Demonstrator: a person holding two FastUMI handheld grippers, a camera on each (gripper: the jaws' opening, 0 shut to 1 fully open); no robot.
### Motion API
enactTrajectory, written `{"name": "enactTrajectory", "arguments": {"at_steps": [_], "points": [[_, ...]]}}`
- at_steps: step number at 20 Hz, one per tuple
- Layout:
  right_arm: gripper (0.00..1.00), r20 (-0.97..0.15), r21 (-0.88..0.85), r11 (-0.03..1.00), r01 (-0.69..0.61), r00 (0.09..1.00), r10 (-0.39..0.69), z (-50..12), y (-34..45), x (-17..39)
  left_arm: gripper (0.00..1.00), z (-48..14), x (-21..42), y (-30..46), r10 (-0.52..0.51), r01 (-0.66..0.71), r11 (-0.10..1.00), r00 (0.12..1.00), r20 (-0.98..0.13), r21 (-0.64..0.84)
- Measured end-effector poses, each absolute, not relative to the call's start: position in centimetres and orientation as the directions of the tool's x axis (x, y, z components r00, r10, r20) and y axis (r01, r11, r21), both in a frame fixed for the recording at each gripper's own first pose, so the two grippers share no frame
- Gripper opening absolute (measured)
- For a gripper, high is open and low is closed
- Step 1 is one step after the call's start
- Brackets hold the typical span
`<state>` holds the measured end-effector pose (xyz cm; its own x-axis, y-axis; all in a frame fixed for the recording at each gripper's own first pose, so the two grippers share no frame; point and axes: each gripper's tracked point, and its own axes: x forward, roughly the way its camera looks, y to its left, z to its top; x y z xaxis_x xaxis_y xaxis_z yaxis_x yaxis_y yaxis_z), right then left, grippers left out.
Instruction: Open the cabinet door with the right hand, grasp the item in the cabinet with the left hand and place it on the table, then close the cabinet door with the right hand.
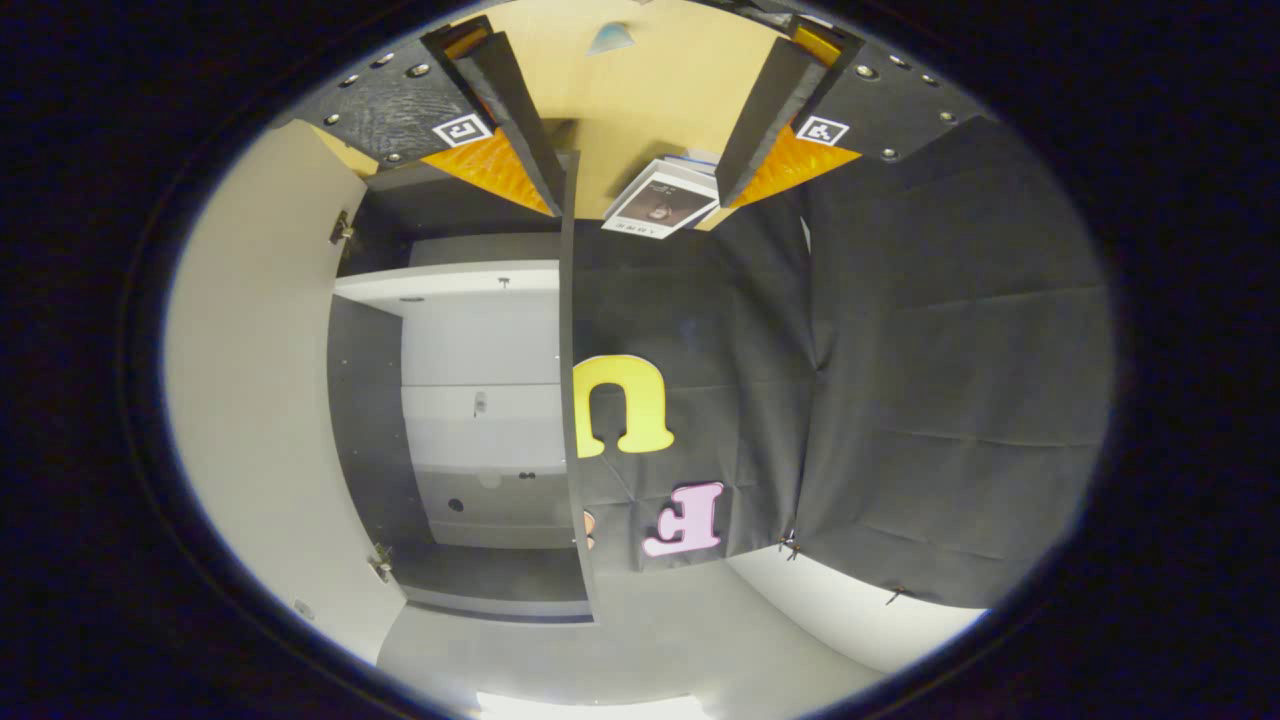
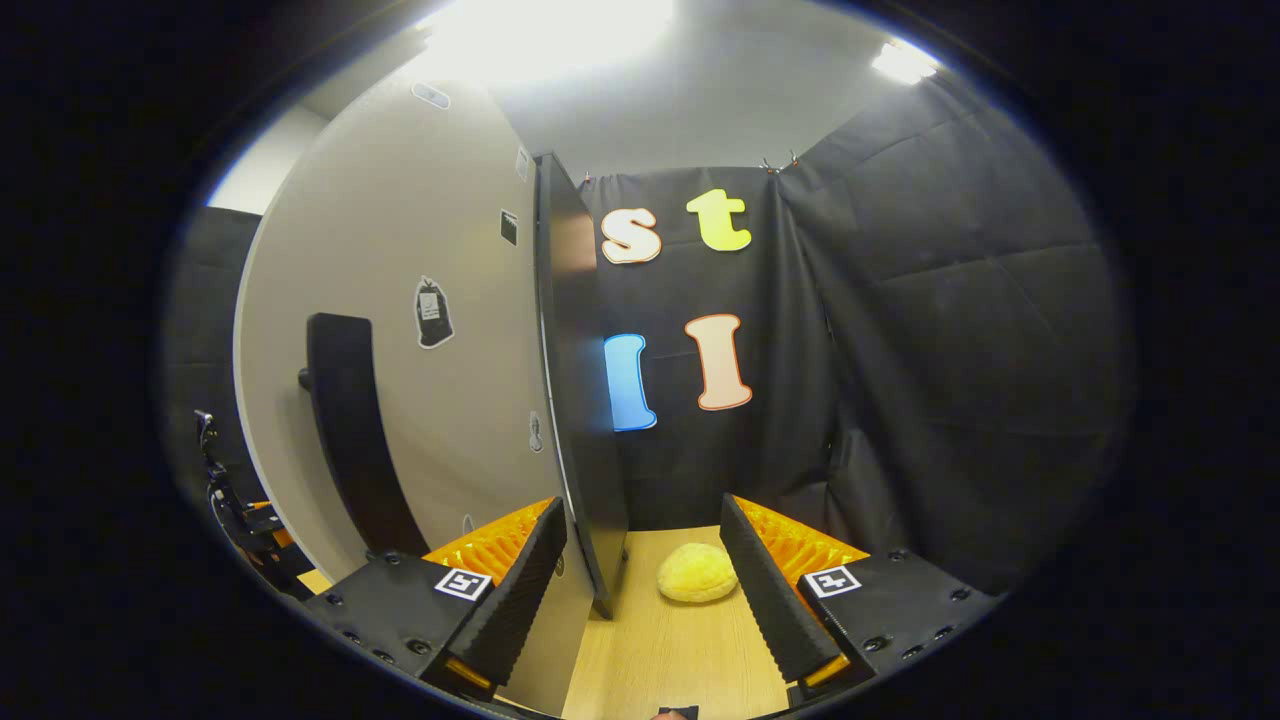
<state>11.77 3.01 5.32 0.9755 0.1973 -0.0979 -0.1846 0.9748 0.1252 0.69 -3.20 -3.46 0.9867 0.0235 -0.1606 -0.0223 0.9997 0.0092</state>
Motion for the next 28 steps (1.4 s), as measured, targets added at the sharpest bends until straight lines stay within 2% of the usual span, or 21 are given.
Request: {"name": "enactTrajectory", "arguments": {"at_steps": [1, 2, 5, 6, 7, 8, 9, 11, 12, 14, 16, 18, 19, 24, 27, 28], "points": [[0.92, -0.096, 0.118, 0.974, -0.193, 0.974, 0.205, 5.5, 3.9, 11.4, 0.94, -3.0, 1.1, -3.0, 0.007, -0.006, 1.0, 0.989, -0.145, 0.009], [0.98, -0.095, 0.094, 0.981, -0.168, 0.98, 0.176, 5.6, 3.9, 11.0, 0.94, -2.6, 1.6, -3.0, -0.008, 0.009, 1.0, 0.992, -0.129, 0.008], [0.89, -0.09, 0.06, 0.993, -0.098, 0.991, 0.103, 5.9, 3.8, 10.9, 0.94, -2.9, 2.5, -2.6, -0.052, 0.053, 0.999, 0.991, -0.127, 0.003], [0.93, -0.095, 0.064, 0.994, -0.087, 0.991, 0.093, 5.7, 4.1, 10.8, 0.94, -3.1, 3.1, -2.4, -0.065, 0.065, 0.998, 0.989, -0.13, -0.002], [0.89, -0.098, 0.078, 0.994, -0.081, 0.991, 0.089, 5.6, 4.5, 10.6, 0.94, -3.4, 3.5, -2.2, -0.075, 0.075, 0.997, 0.988, -0.136, -0.005], [0.89, -0.101, 0.094, 0.992, -0.079, 0.991, 0.089, 5.5, 5.1, 10.4, 0.97, -3.6, 3.8, -1.9, -0.084, 0.083, 0.996, 0.987, -0.137, -0.008], [0.93, -0.103, 0.111, 0.99, -0.084, 0.99, 0.096, 5.5, 5.8, 10.2, 0.94, -3.8, 4.1, -1.8, -0.094, 0.094, 0.996, 0.986, -0.14, -0.01], [0.89, -0.109, 0.137, 0.984, -0.112, 0.986, 0.127, 5.4, 7.5, 10.0, 0.94, -4.1, 4.6, -1.6, -0.113, 0.113, 0.994, 0.983, -0.142, -0.007], [0.96, -0.11, 0.146, 0.981, -0.126, 0.984, 0.142, 5.3, 8.4, 9.9, 0.94, -4.3, 4.8, -1.4, -0.121, 0.122, 0.993, 0.982, -0.144, -0.001], [0.96, -0.107, 0.148, 0.977, -0.153, 0.98, 0.17, 5.4, 10.2, 9.6, 0.92, -4.4, 5.2, -0.9, -0.129, 0.131, 0.991, 0.981, -0.143, 0.009], [0.96, -0.106, 0.141, 0.974, -0.175, 0.976, 0.19, 5.5, 11.9, 9.4, 0.94, -4.5, 5.6, -0.2, -0.129, 0.133, 0.991, 0.981, -0.141, 0.02], [0.96, -0.102, 0.126, 0.974, -0.189, 0.974, 0.202, 5.7, 13.2, 9.5, 0.92, -4.8, 5.9, 0.5, -0.129, 0.134, 0.991, 0.982, -0.14, 0.027], [0.96, -0.098, 0.118, 0.973, -0.196, 0.973, 0.208, 5.8, 13.8, 9.4, 0.94, -4.9, 6.0, 0.7, -0.129, 0.135, 0.991, 0.982, -0.141, 0.028], [0.96, -0.103, 0.116, 0.963, -0.244, 0.961, 0.256, 5.7, 16.8, 10.1, 0.92, -5.6, 6.5, 2.5, -0.114, 0.117, 0.993, 0.983, -0.143, 0.013], [0.96, -0.109, 0.101, 0.96, -0.261, 0.956, 0.271, 5.6, 17.6, 10.8, 0.97, -5.8, 6.9, 3.6, -0.101, 0.102, 0.995, 0.985, -0.142, 0.004], [0.96, -0.11, 0.1, 0.957, -0.272, 0.953, 0.283, 5.4, 18.3, 11.3, 0.92, -6.1, 6.8, 4.2, -0.093, 0.095, 0.995, 0.985, -0.142, 0.006]]}}
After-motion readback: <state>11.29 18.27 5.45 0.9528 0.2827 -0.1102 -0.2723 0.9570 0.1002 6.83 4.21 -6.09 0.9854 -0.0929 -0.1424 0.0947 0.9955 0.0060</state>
